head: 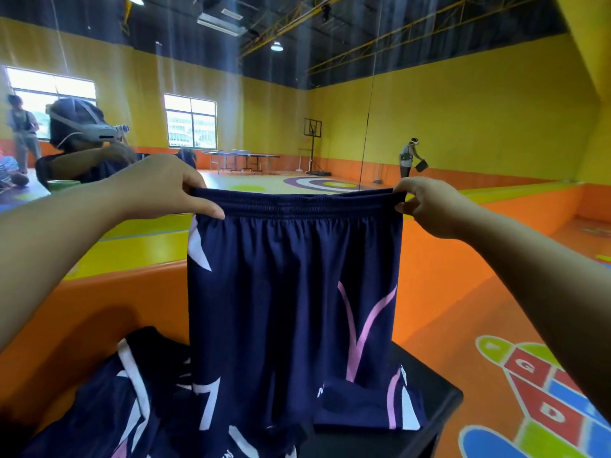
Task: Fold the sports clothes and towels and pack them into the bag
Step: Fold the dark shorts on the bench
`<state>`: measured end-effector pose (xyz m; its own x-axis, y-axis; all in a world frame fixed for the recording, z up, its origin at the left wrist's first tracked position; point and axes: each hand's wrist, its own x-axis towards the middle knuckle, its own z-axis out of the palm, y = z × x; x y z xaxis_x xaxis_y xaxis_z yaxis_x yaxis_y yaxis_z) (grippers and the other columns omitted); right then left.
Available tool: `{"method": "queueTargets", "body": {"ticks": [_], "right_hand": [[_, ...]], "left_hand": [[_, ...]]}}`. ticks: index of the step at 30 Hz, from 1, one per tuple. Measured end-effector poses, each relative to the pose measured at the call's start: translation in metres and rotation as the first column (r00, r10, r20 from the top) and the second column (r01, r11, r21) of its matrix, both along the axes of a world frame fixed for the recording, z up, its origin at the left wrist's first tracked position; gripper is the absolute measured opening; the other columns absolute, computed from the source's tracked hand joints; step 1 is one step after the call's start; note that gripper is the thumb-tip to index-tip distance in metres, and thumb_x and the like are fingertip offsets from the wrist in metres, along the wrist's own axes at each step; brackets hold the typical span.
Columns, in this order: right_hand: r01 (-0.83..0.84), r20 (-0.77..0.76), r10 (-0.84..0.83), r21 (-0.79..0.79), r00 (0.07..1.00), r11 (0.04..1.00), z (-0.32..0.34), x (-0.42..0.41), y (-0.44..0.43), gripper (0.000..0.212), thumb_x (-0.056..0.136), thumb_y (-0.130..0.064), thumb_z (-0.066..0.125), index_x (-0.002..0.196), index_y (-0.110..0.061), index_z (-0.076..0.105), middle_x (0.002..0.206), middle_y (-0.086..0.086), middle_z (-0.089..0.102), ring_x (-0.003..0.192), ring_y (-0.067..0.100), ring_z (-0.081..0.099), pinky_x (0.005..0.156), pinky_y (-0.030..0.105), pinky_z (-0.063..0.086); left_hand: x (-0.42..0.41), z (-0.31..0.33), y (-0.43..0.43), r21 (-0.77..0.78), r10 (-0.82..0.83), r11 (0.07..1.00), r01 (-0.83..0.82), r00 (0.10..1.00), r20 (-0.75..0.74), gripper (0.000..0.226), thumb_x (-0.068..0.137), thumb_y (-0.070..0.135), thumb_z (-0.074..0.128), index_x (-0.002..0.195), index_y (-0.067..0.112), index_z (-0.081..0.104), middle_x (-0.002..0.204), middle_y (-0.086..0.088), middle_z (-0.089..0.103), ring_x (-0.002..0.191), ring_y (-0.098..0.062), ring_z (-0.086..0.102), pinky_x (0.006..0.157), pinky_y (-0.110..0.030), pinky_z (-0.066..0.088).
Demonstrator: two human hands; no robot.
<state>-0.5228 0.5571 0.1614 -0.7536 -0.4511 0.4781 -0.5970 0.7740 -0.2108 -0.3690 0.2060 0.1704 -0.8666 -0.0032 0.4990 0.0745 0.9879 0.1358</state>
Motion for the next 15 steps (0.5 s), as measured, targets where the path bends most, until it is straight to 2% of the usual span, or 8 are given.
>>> {"method": "queueTargets", "body": {"ticks": [2, 3, 5, 7, 9, 11, 13, 15], "right_hand": [[-0.020, 0.070, 0.021, -0.006, 0.997, 1.000, -0.001, -0.001, 0.004, 0.012, 0.095, -0.012, 0.053, 0.101, -0.021, 0.058, 0.100, 0.008, 0.062, 0.088, 0.028, 0.062, 0.076, 0.040, 0.053], [-0.044, 0.085, 0.046, -0.015, 0.995, 0.999, -0.001, 0.000, 0.005, 0.013, 0.095, -0.011, 0.053, 0.101, -0.022, 0.057, 0.100, 0.006, 0.062, 0.087, 0.027, 0.063, 0.078, 0.041, 0.054], [-0.109, 0.059, 0.110, -0.020, 0.992, 0.994, -0.002, 0.002, 0.008, 0.021, 0.096, -0.007, 0.050, 0.103, -0.024, 0.059, 0.095, -0.003, 0.060, 0.085, 0.020, 0.060, 0.078, 0.032, 0.047], [-0.155, 0.029, 0.156, -0.008, 0.987, 0.988, -0.004, 0.006, 0.007, 0.029, 0.096, -0.001, 0.047, 0.104, -0.023, 0.064, 0.089, -0.012, 0.057, 0.081, 0.013, 0.053, 0.078, 0.025, 0.040], [-0.173, 0.009, 0.173, 0.039, 0.985, 0.984, -0.007, 0.005, 0.004, 0.029, 0.095, 0.003, 0.047, 0.103, -0.015, 0.068, 0.096, -0.007, 0.057, 0.085, 0.015, 0.051, 0.080, 0.024, 0.039], [-0.164, -0.002, 0.164, 0.053, 0.986, 0.985, -0.009, 0.003, 0.002, 0.030, 0.092, 0.006, 0.048, 0.099, -0.015, 0.068, 0.105, 0.000, 0.057, 0.088, 0.018, 0.051, 0.081, 0.026, 0.040], [-0.155, -0.029, 0.156, 0.040, 0.987, 0.987, -0.009, 0.001, 0.002, 0.035, 0.087, 0.009, 0.048, 0.090, -0.021, 0.066, 0.101, -0.003, 0.058, 0.092, 0.020, 0.053, 0.083, 0.029, 0.043], [-0.141, -0.047, 0.141, 0.005, 0.989, 0.990, -0.008, 0.002, 0.004, 0.036, 0.081, 0.011, 0.044, 0.080, -0.021, 0.061, 0.088, -0.009, 0.056, 0.089, 0.021, 0.052, 0.076, 0.029, 0.042]], "left_hand": [[-0.001, 0.001, 0.005, 0.035, -0.004, 0.999, 0.004, 1.000, -0.014, 0.049, 0.058, 0.065, 0.071, 0.073, 0.018, 0.072, 0.062, -0.001, 0.066, 0.057, -0.008, 0.058, 0.066, -0.036, 0.048], [-0.001, 0.002, 0.009, 0.055, -0.010, 0.998, 0.011, 1.000, -0.021, 0.039, 0.062, 0.054, 0.075, 0.072, 0.017, 0.071, 0.056, 0.002, 0.063, 0.052, -0.005, 0.055, 0.062, -0.031, 0.046], [-0.004, 0.000, 0.011, 0.088, -0.037, 0.995, 0.038, 0.999, -0.006, 0.030, 0.065, 0.043, 0.080, 0.068, 0.016, 0.067, 0.048, 0.007, 0.056, 0.045, -0.004, 0.049, 0.052, -0.020, 0.039], [-0.007, -0.005, 0.008, 0.104, -0.080, 0.992, 0.075, 0.996, 0.044, 0.038, 0.057, 0.055, 0.082, 0.068, 0.023, 0.065, 0.054, 0.006, 0.059, 0.049, -0.007, 0.050, 0.057, -0.027, 0.041], [-0.010, -0.010, 0.005, 0.110, -0.097, 0.990, 0.086, 0.990, 0.100, 0.046, 0.047, 0.068, 0.072, 0.075, 0.031, 0.067, 0.065, -0.003, 0.064, 0.056, -0.015, 0.054, 0.062, -0.037, 0.044], [-0.012, -0.013, 0.004, 0.087, -0.098, 0.992, 0.086, 0.985, 0.140, 0.052, 0.046, 0.074, 0.067, 0.081, 0.036, 0.068, 0.074, -0.009, 0.065, 0.059, -0.014, 0.053, 0.063, -0.037, 0.043], [-0.011, -0.015, 0.004, 0.050, -0.066, 0.997, 0.058, 0.983, 0.173, 0.057, 0.046, 0.078, 0.068, 0.078, 0.030, 0.070, 0.078, -0.012, 0.063, 0.065, -0.020, 0.055, 0.063, -0.039, 0.043], [-0.008, -0.016, 0.002, 0.014, -0.018, 1.000, 0.016, 0.982, 0.189, 0.070, 0.043, 0.082, 0.063, 0.066, 0.017, 0.067, 0.073, -0.016, 0.058, 0.058, -0.019, 0.048, 0.057, -0.035, 0.037]]}}
